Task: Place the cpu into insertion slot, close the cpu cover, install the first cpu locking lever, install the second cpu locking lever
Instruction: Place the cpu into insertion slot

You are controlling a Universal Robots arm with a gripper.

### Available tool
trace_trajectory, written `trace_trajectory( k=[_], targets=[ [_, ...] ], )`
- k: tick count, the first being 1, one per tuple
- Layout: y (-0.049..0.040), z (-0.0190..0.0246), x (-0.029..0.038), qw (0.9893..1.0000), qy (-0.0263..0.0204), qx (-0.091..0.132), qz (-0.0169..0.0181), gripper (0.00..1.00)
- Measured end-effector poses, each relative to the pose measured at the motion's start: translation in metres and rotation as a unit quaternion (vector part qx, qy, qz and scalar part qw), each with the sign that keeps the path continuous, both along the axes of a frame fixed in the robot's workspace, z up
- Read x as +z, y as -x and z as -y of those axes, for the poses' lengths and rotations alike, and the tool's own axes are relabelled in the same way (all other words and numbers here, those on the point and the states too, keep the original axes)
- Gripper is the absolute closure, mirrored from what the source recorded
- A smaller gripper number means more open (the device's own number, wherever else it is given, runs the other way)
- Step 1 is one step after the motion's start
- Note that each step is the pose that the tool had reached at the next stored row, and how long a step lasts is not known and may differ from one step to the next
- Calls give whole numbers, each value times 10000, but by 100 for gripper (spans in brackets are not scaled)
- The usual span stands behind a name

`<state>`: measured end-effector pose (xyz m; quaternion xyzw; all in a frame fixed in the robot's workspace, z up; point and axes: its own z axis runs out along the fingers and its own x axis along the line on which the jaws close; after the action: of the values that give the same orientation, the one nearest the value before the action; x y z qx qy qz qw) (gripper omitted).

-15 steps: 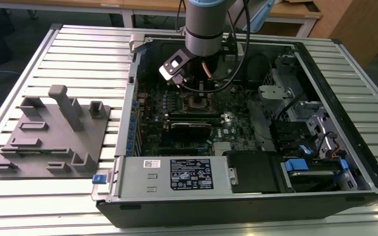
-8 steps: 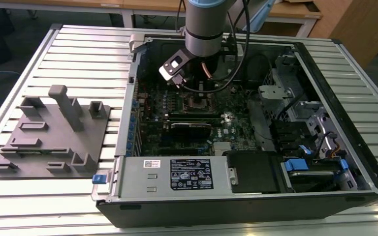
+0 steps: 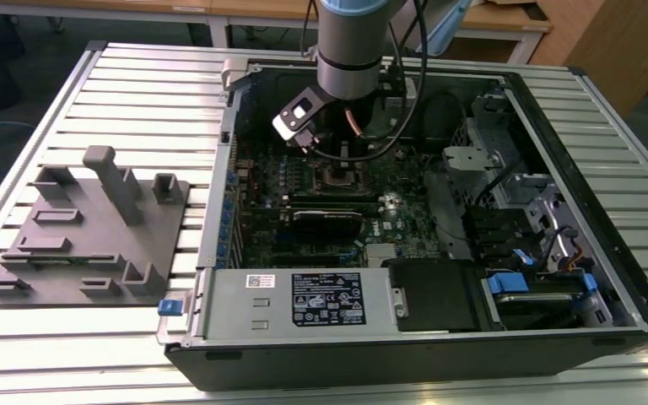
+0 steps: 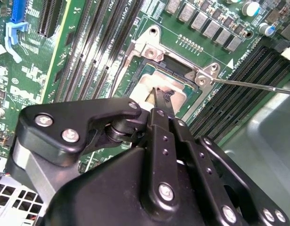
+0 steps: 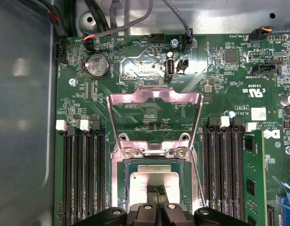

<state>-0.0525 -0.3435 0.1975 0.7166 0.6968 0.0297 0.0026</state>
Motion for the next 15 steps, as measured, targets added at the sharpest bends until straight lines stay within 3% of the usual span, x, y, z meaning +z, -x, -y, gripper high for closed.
trace_trajectory(
  k=[15],
  targets=[
    [-1, -2, -2, 10000, -8, 0, 5, 90]
  ],
)
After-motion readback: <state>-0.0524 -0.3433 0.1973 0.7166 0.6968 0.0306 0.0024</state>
